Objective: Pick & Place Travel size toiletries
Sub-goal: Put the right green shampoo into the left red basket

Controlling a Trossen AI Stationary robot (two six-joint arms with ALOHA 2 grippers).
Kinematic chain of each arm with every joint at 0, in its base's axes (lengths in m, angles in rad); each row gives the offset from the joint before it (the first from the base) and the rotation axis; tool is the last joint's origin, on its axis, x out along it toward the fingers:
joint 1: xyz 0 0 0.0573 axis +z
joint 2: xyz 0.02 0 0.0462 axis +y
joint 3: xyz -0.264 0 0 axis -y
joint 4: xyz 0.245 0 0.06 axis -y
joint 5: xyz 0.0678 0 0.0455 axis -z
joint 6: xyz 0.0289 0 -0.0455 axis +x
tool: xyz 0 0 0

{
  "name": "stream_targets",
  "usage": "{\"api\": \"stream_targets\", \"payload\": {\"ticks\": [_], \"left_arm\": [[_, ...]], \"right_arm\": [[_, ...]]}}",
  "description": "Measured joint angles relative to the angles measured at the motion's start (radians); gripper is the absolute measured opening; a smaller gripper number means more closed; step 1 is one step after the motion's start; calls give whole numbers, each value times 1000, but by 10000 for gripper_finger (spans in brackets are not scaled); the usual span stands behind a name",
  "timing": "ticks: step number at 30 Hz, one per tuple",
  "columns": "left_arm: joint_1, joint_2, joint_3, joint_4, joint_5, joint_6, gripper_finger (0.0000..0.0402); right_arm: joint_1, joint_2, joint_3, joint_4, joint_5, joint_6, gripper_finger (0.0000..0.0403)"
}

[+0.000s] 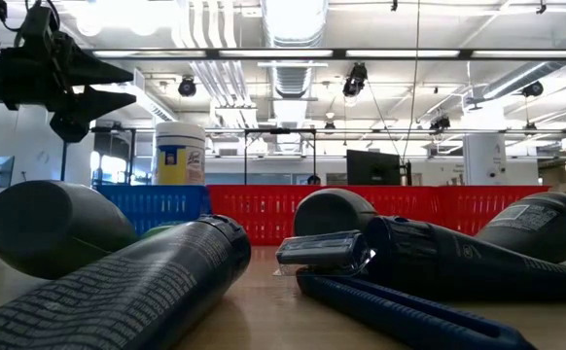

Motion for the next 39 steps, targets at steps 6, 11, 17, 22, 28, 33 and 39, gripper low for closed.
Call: {"api": "stream_targets", "payload": {"ticks": [6, 11, 17, 22, 28, 33, 39], "left_arm": [[0, 0, 0, 0, 0, 0, 197], [0, 0, 0, 0, 0, 0, 197], [0, 0, 0, 0, 0, 0, 197], [0, 0, 0, 0, 0, 0, 197], [0, 0, 0, 0, 0, 0, 197], [0, 0, 0, 1, 0, 0, 197], [0, 0, 0, 1, 0, 0, 197]], "right_arm": [[-2, 5, -2, 2, -24, 39, 210], [-3, -9, 1, -22, -62, 127, 149], [-3, -155, -5, -56, -50, 328, 128], [-61, -343, -41, -146, 38, 682, 145], [-285, -561, -154, -135, 184, 1056, 143], [-518, -666, -240, -54, 191, 1090, 151], [-691, -683, -257, 108, 187, 1046, 144]]}}
